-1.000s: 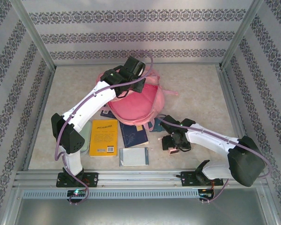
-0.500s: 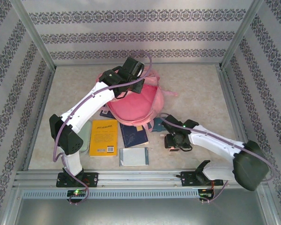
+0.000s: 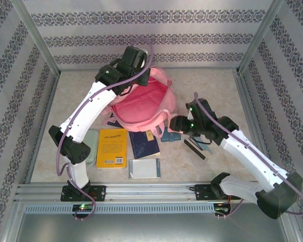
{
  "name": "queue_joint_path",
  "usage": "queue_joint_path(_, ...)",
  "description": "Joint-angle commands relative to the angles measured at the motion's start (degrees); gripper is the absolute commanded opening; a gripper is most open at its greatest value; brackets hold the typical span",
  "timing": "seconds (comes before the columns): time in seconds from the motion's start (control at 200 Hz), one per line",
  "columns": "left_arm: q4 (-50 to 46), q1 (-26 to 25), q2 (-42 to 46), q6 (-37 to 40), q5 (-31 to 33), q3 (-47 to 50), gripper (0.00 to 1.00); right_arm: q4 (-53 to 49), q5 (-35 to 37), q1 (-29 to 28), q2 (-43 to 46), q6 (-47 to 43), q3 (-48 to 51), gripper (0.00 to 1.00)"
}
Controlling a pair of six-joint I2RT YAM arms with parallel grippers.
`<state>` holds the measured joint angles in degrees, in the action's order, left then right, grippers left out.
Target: Pack the student bag
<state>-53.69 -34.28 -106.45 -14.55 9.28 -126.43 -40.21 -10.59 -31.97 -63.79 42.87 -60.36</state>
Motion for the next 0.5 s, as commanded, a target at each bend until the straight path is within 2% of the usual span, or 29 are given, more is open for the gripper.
queue_joint_path(0.0, 1.6, 0.3, -0.6, -1.5, 0.0, -4.9, 0.00, 8.9, -7.7, 0.2, -3.4, 4.2, -5.4, 0.47)
queue_joint_path(0.24, 1.1, 0.3, -1.6, -2.4, -1.1, -5.8, 0.00, 17.5, -11.8, 0.1, -11.4, 11.7, -13.2, 0.47)
queue_joint_path(0.495, 0.6, 0.7, -3.6, -4.7, -0.9, -10.5, 0.00, 21.2, -7.9, 0.0, -20.5, 25.7, -13.3, 0.40)
